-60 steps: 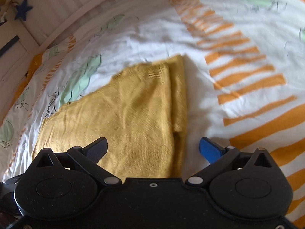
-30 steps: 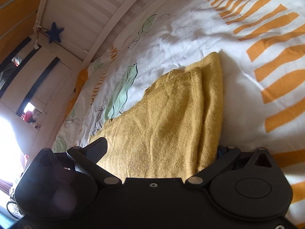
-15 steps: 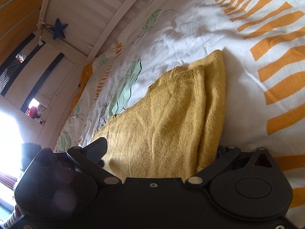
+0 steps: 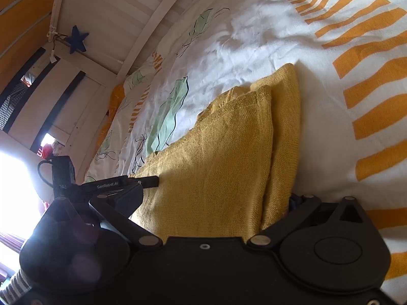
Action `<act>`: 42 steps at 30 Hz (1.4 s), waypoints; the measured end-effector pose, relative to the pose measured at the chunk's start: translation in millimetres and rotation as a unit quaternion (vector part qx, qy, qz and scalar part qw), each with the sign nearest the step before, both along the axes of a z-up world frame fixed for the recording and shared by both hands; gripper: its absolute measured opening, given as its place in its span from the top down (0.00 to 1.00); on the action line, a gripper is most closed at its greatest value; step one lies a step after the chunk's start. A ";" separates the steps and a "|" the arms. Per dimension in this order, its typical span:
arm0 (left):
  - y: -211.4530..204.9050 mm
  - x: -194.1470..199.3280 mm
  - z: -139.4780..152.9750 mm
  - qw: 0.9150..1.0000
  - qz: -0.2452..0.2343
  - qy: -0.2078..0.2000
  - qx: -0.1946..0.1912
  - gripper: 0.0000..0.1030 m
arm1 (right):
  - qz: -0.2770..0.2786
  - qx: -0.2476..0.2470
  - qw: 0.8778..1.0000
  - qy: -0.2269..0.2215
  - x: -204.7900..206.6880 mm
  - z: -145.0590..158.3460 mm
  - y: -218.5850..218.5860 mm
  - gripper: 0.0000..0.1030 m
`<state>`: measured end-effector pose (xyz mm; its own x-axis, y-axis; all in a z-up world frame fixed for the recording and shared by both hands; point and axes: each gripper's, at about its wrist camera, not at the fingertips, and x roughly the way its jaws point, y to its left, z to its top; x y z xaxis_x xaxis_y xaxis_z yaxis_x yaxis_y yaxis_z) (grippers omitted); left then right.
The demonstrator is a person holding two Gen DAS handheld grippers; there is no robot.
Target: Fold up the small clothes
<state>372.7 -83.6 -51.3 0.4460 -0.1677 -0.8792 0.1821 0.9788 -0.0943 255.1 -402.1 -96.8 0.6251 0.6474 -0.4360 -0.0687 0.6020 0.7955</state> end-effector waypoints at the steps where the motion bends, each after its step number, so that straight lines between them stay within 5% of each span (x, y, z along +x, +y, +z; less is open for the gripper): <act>1: -3.3 -0.3 -0.9 1.000 -0.004 -0.003 0.008 0.01 | 0.000 0.001 1.000 0.000 0.0 0.0 -0.1 0.00; 13: 46.4 -74.8 39.5 0.995 0.004 -0.037 -0.097 0.02 | 0.014 0.021 1.000 0.000 -1.8 -1.1 -5.1 0.00; 21: 99.8 -117.3 63.4 0.992 0.020 -0.084 -0.093 0.02 | 0.034 0.024 0.999 -0.007 -4.5 -0.8 -1.7 0.00; 30: 125.5 -86.2 55.8 0.994 0.048 -0.051 -0.089 0.02 | 0.010 0.020 1.000 -0.008 -4.1 1.4 8.8 0.01; 33: 133.4 -89.6 53.2 0.994 0.055 -0.056 -0.071 0.02 | -0.001 -0.007 1.000 0.007 -3.5 4.6 14.8 0.25; 37: 146.2 -93.0 45.5 0.994 0.057 -0.048 -0.077 0.03 | -0.014 -0.039 0.998 0.049 1.2 6.8 24.0 0.70; 42: 165.9 -92.2 41.2 0.993 0.072 -0.029 -0.087 0.03 | -0.036 -0.127 0.990 0.051 -1.0 39.6 49.3 0.73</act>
